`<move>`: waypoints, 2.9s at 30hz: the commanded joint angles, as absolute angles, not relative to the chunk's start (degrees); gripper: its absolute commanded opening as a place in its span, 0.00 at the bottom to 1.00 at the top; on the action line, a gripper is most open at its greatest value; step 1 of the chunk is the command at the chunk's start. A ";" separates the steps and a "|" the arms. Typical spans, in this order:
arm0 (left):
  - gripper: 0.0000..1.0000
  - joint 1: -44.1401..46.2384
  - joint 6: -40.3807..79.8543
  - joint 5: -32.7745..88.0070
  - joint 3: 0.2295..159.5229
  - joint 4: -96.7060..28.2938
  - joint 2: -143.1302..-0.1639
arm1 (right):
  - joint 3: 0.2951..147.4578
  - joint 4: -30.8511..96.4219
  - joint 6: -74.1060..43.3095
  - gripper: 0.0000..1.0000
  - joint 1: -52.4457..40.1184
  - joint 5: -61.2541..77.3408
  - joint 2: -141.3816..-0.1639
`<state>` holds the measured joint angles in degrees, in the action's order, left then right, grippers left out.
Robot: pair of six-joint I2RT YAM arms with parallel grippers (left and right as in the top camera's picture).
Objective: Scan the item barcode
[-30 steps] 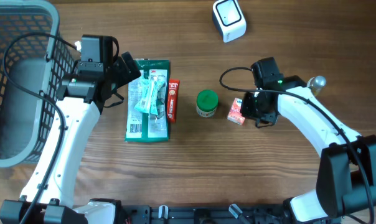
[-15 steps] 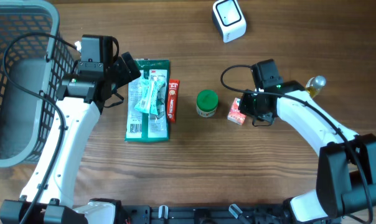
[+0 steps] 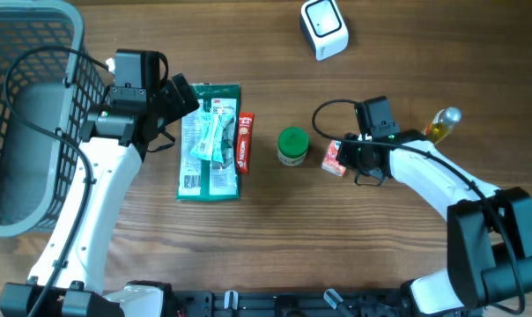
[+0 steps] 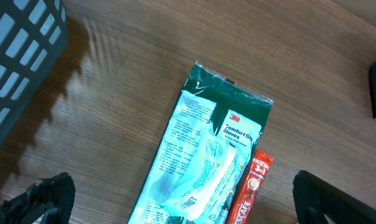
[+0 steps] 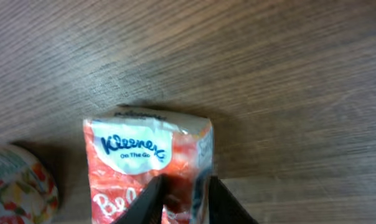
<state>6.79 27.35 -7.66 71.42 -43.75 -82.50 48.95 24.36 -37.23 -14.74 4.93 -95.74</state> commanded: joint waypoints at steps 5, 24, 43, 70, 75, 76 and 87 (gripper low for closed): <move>1.00 6.59 27.29 -8.03 72.14 -43.79 -82.28 | 47.72 24.05 -36.12 0.04 -14.90 3.86 -94.59; 1.00 6.59 27.29 -8.03 72.14 -43.79 -82.28 | 60.49 51.86 -15.00 0.04 -26.94 -30.28 -82.72; 1.00 6.59 27.29 -8.03 72.14 -43.77 -82.28 | 60.38 49.69 -16.43 0.05 -49.67 -51.48 -104.40; 1.00 6.59 27.29 -8.03 72.14 -43.77 -82.28 | 60.45 46.89 -12.03 0.42 -49.65 -49.45 -103.37; 1.00 6.59 27.29 -8.03 72.14 -43.77 -82.28 | 60.45 45.80 -12.01 0.54 -49.58 -49.25 -93.84; 1.00 6.59 27.29 -8.03 72.12 -43.79 -82.28 | 60.45 45.63 -12.01 0.58 -49.17 -48.07 -91.64; 1.00 6.59 27.29 -8.03 72.12 -43.77 -82.28 | 58.98 43.77 -8.73 0.77 -29.80 -7.31 -86.89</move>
<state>6.79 27.33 -7.66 71.42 -43.75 -82.50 59.70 43.66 -9.47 -33.82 -18.59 -86.89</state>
